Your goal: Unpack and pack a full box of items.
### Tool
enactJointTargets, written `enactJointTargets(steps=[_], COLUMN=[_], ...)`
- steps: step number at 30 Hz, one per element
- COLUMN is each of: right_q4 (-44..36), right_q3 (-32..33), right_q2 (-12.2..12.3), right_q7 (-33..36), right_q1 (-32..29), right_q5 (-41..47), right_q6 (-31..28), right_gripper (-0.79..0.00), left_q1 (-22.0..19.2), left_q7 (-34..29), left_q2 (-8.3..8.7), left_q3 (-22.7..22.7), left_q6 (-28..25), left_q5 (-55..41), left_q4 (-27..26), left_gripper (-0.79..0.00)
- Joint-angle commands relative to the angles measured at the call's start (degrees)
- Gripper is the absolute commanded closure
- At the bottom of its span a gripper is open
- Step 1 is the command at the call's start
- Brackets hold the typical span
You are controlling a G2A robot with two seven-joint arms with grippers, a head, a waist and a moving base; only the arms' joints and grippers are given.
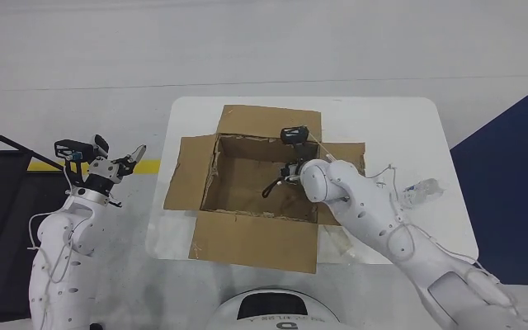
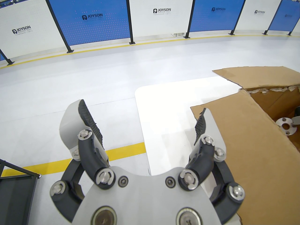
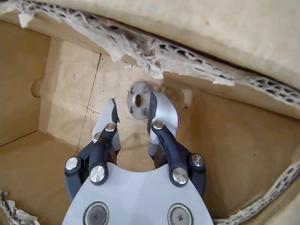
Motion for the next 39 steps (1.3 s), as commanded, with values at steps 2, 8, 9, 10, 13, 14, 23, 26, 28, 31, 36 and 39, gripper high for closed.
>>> enactJointTargets(steps=[2, 8, 9, 10, 13, 14, 23, 26, 28, 31, 36, 39], right_q4=[-3.45, -23.45, -26.95, -30.63, -38.11, -39.21, -32.54, -30.26, -29.58, -28.63, -27.46, -27.54], right_q3=[2.29, 15.53, 18.97, 22.58, 34.87, 38.68, 51.32, 46.77, 43.84, 40.13, 34.38, 31.70], right_q2=[0.56, 4.01, 4.72, 5.37, 6.76, 7.05, 7.99, 7.89, 7.75, 7.51, 6.92, 6.61], right_q7=[0.77, 3.08, 3.53, 3.91, 3.18, 2.80, 2.96, 3.88, 4.39, 4.58, 4.37, 4.21], right_q1=[-1.79, -13.14, -15.91, -18.90, -27.60, -30.39, -41.01, -38.93, -37.17, -34.43, -30.07, -28.11], right_q5=[0.83, 5.73, 6.58, 7.83, 13.34, 15.24, 19.45, 17.97, 17.82, 17.15, 16.78, 16.26], right_q6=[-1.06, -6.63, -7.77, -9.11, -12.50, -13.61, -20.57, -20.58, -20.59, -19.89, -17.88, -16.71], right_gripper=[-0.345, -0.369, -0.369, -0.372, -0.388, -0.403, -0.477, -0.409, -0.391, -0.391, -0.372, -0.376], left_q1=[0.00, 0.00, 0.00, 0.00, 0.00, 0.00, 0.00, 0.00, 0.00, 0.00, 0.00, 0.00], left_q7=[0.00, 0.00, 0.00, 0.00, 0.00, 0.00, 0.00, 0.00, 0.00, 0.00, 0.00, 0.00], left_q2=[0.00, 0.00, 0.00, 0.00, 0.00, 0.00, 0.00, 0.00, 0.00, 0.00, 0.00, 0.00], left_q3=[0.00, 0.00, 0.00, 0.00, 0.00, 0.00, 0.00, 0.00, 0.00, 0.00, 0.00, 0.00], left_q6=[0.00, 0.00, 0.00, 0.00, 0.00, 0.00, 0.00, 0.00, 0.00, 0.00, 0.00, 0.00], left_q5=[0.00, 0.00, 0.00, 0.00, 0.00, 0.00, 0.00, 0.00, 0.00, 0.00, 0.00, 0.00], left_q4=[0.00, 0.00, 0.00, 0.00, 0.00, 0.00, 0.00, 0.00, 0.00, 0.00, 0.00, 0.00], left_gripper=[-0.785, -0.785, -0.785, -0.785, -0.785, -0.785, -0.785, -0.785, -0.785, -0.785, -0.785, -0.785])
